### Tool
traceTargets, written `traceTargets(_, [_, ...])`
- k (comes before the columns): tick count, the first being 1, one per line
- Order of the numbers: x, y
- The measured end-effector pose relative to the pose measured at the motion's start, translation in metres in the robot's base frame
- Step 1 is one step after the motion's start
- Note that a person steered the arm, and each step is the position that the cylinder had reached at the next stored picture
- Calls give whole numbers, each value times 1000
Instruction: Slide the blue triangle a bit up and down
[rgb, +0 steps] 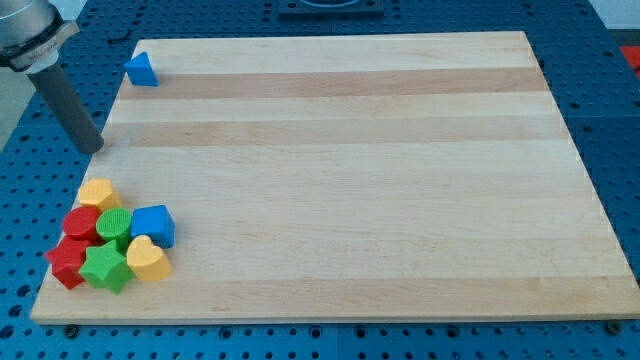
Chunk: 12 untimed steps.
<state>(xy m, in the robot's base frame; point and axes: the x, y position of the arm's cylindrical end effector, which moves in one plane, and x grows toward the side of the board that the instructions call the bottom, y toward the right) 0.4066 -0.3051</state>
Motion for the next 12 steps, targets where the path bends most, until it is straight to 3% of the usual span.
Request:
traceTargets(1, [-5, 11])
traceTargets(2, [-58, 0])
traceTargets(6, [-82, 1])
traceTargets(10, [-155, 5])
traceTargets(11, [-165, 26])
traceTargets(12, [-140, 62])
